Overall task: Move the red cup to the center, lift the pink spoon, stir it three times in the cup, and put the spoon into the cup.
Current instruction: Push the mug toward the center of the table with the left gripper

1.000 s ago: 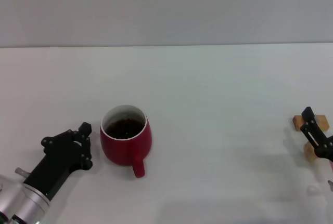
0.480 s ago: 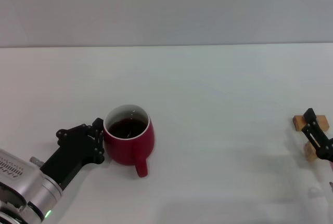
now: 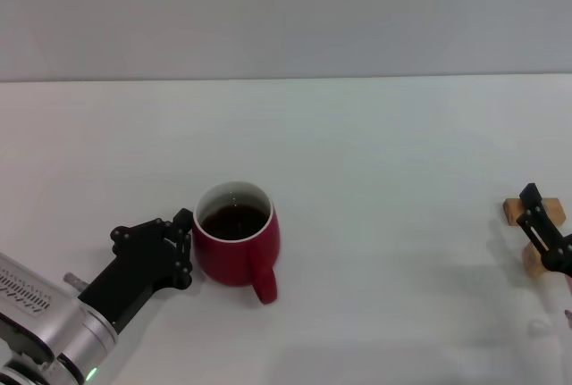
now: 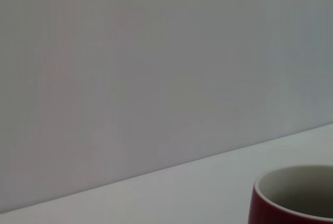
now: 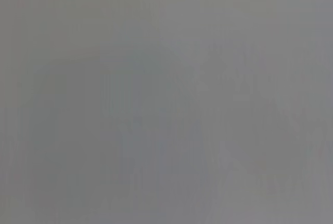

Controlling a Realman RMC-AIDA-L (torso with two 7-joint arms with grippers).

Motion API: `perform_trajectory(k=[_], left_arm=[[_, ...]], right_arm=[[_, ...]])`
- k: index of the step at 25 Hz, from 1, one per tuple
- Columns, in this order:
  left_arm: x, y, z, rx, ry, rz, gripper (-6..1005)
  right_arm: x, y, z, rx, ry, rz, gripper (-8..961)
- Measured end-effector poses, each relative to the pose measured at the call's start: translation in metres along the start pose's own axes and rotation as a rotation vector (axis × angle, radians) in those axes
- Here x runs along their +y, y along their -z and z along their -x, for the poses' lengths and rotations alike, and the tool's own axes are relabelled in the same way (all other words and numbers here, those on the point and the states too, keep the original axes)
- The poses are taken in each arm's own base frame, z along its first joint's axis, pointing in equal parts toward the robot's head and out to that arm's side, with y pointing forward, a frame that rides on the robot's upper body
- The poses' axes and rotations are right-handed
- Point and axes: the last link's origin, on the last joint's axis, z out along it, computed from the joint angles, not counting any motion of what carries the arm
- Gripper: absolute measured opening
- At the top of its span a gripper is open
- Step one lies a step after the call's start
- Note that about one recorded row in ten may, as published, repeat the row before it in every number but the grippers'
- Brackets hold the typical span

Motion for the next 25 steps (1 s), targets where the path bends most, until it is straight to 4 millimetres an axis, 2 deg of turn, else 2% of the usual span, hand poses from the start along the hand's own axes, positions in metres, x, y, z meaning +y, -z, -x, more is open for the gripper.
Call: perform_trajectory(k=[16, 20, 25], left_arm=[[0.016, -0.001, -0.001, 0.008, 0.003, 0.067, -2], [0.017, 0.000, -0.002, 0.011, 0.002, 0.068, -2], [0.008, 0.002, 0.000, 0.007, -0.002, 0.031, -2]], right_arm=[[0.000, 0.000, 0.000, 0.000, 0.000, 0.000, 840], [0.001, 0.000, 0.000, 0.001, 0.000, -0.001, 840], [0.001, 0.001, 0.000, 0.002, -0.002, -0.002, 840]])
